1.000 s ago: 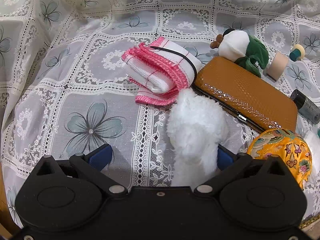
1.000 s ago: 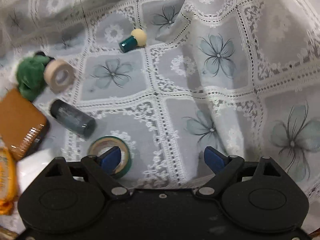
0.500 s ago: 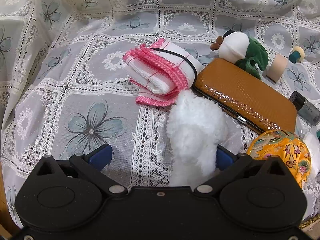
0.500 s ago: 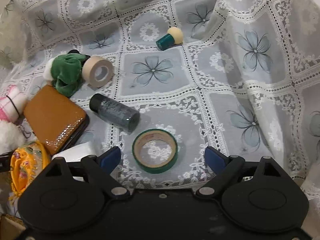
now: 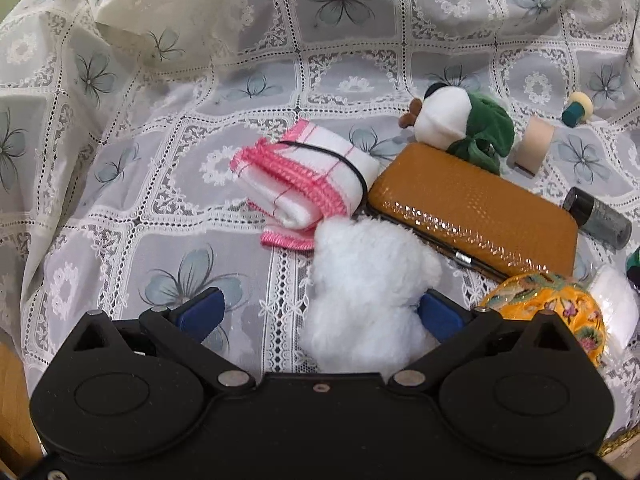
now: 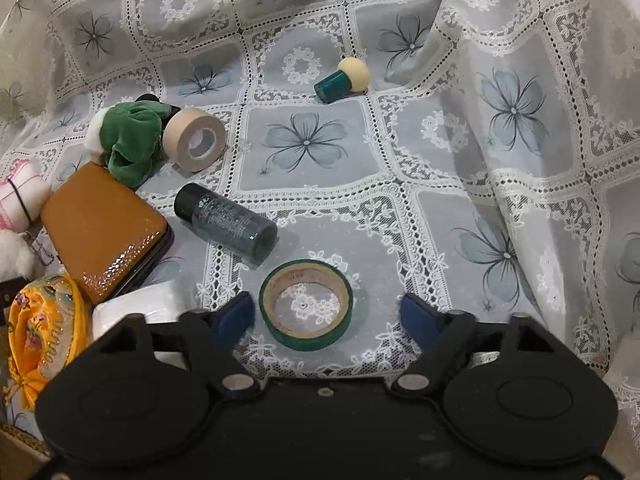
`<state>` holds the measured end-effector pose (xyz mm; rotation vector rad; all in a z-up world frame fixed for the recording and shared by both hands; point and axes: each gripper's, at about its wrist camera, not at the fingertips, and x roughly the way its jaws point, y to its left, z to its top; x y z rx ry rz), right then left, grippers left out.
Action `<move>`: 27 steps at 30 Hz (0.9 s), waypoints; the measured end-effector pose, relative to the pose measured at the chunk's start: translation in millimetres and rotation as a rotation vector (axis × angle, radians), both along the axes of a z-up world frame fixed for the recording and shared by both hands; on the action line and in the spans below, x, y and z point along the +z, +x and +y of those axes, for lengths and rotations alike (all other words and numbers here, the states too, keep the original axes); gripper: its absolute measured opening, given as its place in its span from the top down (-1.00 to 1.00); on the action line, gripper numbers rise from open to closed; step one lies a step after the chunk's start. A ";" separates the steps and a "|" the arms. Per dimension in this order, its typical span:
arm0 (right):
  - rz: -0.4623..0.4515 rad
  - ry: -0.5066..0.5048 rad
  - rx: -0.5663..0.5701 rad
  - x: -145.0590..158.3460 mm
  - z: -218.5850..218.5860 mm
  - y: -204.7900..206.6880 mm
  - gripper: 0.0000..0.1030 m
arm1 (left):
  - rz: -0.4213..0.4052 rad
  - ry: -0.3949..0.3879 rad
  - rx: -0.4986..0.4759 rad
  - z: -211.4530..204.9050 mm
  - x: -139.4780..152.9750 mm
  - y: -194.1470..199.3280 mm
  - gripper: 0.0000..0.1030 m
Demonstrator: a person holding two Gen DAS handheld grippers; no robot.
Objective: Organize soft objects
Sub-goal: 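Close the left tool on the teddy bear while the right tool grasps the green tape roll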
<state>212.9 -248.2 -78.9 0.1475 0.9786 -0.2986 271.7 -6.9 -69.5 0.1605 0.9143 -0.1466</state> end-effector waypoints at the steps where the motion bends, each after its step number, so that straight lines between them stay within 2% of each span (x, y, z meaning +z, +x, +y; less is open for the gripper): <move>1: -0.003 -0.001 0.006 0.8 -0.1 -0.6 -0.29 | -0.003 -0.004 0.001 0.6 0.7 1.7 -0.93; 2: -0.005 0.002 0.013 1.0 -0.2 -0.7 -0.13 | -0.005 -0.006 0.001 0.0 1.2 1.6 -0.93; 4: -0.007 -0.002 0.026 1.4 1.2 -0.8 0.03 | -0.007 -0.003 0.001 -0.7 1.1 3.2 -0.93; 6: -0.011 -0.011 0.036 2.3 3.1 -1.1 0.06 | -0.008 -0.007 -0.001 -1.3 0.7 2.1 -0.89; 8: -0.013 -0.003 0.031 2.4 2.0 -1.4 0.07 | -0.010 -0.019 -0.009 -1.9 1.3 -0.2 -0.75; 11: -0.019 0.022 0.014 3.9 -1.9 -3.4 0.07 | 0.002 -0.048 -0.036 -2.2 1.9 -2.0 -0.32; 13: -0.023 0.038 0.000 5.9 -5.1 -5.3 0.07 | 0.015 -0.080 -0.060 -1.7 2.2 -2.9 0.03; 14: -0.025 0.045 -0.008 7.3 -7.0 -6.7 0.07 | 0.019 -0.100 -0.068 -1.4 3.3 -3.9 0.08; 20: -0.047 0.049 -0.046 17.8 -13.7 -19.1 0.07 | -0.013 -0.107 -0.077 -0.9 14.9 -13.2 0.11; 27: -0.091 0.063 -0.058 38.9 -13.9 -40.6 0.07 | -0.047 -0.142 -0.071 8.0 44.6 -36.6 0.11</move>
